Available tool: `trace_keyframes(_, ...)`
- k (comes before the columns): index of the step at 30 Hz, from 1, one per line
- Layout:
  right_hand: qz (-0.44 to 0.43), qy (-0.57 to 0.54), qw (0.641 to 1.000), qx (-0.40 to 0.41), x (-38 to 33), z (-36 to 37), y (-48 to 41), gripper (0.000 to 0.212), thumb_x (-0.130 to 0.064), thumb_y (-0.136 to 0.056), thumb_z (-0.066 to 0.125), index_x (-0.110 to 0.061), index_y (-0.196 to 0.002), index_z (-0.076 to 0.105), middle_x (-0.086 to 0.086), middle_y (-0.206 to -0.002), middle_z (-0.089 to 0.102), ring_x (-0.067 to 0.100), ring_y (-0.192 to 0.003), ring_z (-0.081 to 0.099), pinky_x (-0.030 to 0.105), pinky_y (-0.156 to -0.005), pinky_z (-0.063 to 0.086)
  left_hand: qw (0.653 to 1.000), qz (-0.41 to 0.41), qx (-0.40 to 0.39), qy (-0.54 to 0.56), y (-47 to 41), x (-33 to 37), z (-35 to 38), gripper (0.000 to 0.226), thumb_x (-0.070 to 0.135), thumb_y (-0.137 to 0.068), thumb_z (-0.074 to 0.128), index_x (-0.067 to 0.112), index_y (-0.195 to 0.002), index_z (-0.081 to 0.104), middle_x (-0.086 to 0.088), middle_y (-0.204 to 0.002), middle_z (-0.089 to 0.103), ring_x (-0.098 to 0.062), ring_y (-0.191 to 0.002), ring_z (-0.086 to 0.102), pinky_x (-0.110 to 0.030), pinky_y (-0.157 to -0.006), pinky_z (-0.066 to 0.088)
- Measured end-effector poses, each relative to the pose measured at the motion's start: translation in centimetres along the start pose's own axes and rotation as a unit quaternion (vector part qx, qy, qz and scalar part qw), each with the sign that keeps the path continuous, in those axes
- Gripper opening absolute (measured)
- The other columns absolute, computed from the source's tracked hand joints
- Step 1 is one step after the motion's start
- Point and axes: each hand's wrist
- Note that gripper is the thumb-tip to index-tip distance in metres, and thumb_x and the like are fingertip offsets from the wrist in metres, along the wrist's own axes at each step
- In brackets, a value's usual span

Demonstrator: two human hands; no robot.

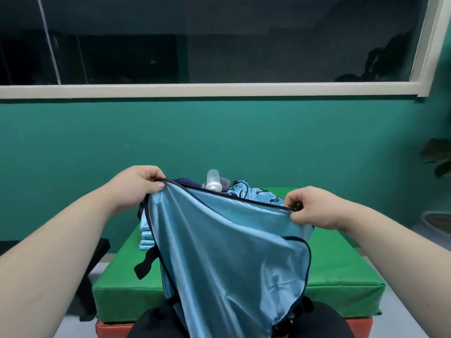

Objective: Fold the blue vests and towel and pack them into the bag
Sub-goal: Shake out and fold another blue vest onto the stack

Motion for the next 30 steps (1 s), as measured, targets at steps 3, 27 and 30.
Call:
trace_keyframes(3,-0.007,-0.002,1.0,0.001,0.1,0.9,0.1,0.008,-0.015,-0.076,0.063,-0.022,-0.079,0.065,-0.005,-0.074,0.066,0.009,-0.064,0.051,0.028,-0.063,0.047,1.0,-0.005,0.006,0.007,-0.3,0.2,0.3,0.021,0.009,-0.095,0.06,0.019,-0.077,0.067,-0.003,-0.078,0.065,-0.019,-0.075,0.055,-0.033,-0.074,0.04)
trace_keyframes(27,-0.149,-0.105,0.983,0.031,-6.1,14.7,2.7,0.03,-0.02,-0.091,0.059,-0.041,-0.094,0.038,-0.012,-0.08,0.057,0.011,-0.071,0.051,0.035,-0.073,0.046,0.99,-0.049,0.132,0.033,-2.9,5.7,3.8,0.012,0.029,-0.083,0.054,0.021,-0.081,0.062,-0.002,-0.076,0.06,-0.024,-0.069,0.054,-0.039,-0.07,0.055)
trace_keyframes(30,-0.163,-0.085,0.983,0.025,-7.5,15.8,3.1,0.026,-0.024,-0.092,0.056,-0.041,-0.101,0.037,-0.015,-0.076,0.054,0.015,-0.073,0.05,0.035,-0.071,0.045,0.986,-0.05,0.155,0.039,-3.5,6.4,3.8,0.019,0.027,-0.083,0.053,0.012,-0.088,0.063,-0.002,-0.077,0.058,-0.023,-0.069,0.05,-0.035,-0.069,0.05)
Point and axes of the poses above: each hand's wrist, its own y-axis away from the middle knuckle, its own z-axis out of the palm, x = y × z
